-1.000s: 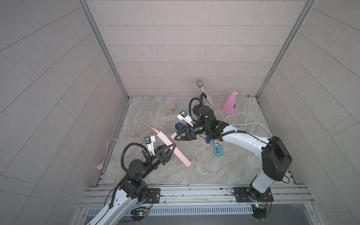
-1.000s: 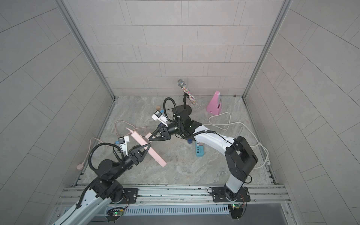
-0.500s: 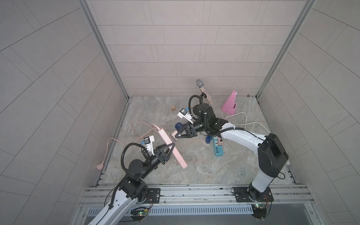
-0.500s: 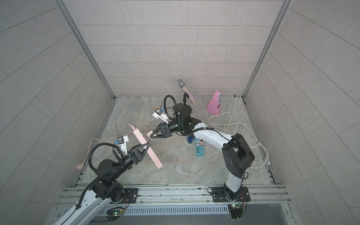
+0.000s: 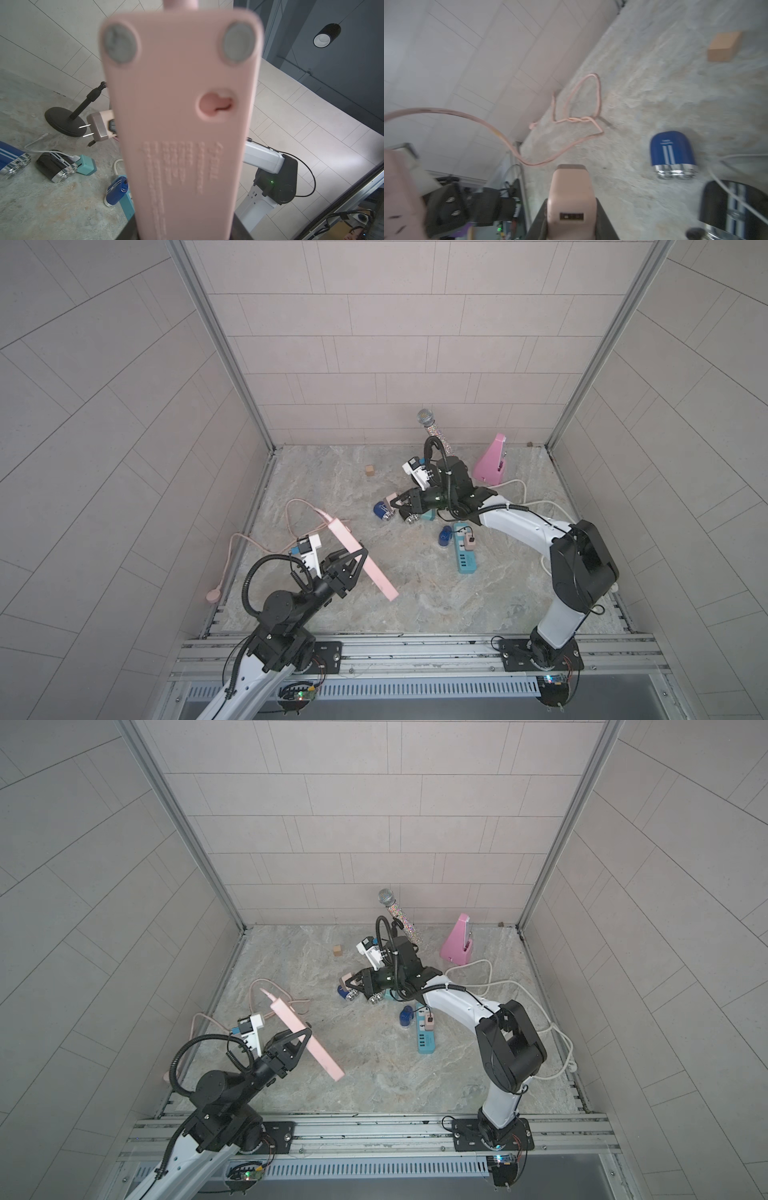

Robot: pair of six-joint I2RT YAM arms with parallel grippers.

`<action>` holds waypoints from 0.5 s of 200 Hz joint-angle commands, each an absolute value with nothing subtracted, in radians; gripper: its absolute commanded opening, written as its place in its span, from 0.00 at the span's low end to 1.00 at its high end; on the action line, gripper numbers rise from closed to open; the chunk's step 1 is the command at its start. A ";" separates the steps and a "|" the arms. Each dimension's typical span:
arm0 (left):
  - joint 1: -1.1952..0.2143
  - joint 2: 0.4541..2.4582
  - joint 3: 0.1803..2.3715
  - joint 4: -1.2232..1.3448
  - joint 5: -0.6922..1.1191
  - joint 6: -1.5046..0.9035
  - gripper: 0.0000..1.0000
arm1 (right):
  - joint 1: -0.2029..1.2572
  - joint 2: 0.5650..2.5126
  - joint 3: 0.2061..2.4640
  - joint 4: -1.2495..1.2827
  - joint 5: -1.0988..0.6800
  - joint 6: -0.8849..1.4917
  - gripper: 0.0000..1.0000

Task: Unplug the electric shaver
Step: Remove the plug from the socket, then place the plug at the center of the board.

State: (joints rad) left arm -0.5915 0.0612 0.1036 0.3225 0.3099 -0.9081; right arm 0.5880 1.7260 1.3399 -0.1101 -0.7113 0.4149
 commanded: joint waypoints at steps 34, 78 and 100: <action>-0.592 0.043 0.144 0.320 0.283 -0.879 0.00 | 0.662 1.813 1.438 -0.571 -0.339 0.192 0.00; -0.592 0.021 0.159 0.265 0.276 -0.864 0.00 | 0.706 1.929 1.522 -0.683 -0.241 0.186 0.00; -0.592 0.010 0.158 0.257 0.272 -0.865 0.00 | 0.717 1.958 1.546 -0.714 -0.231 0.184 0.00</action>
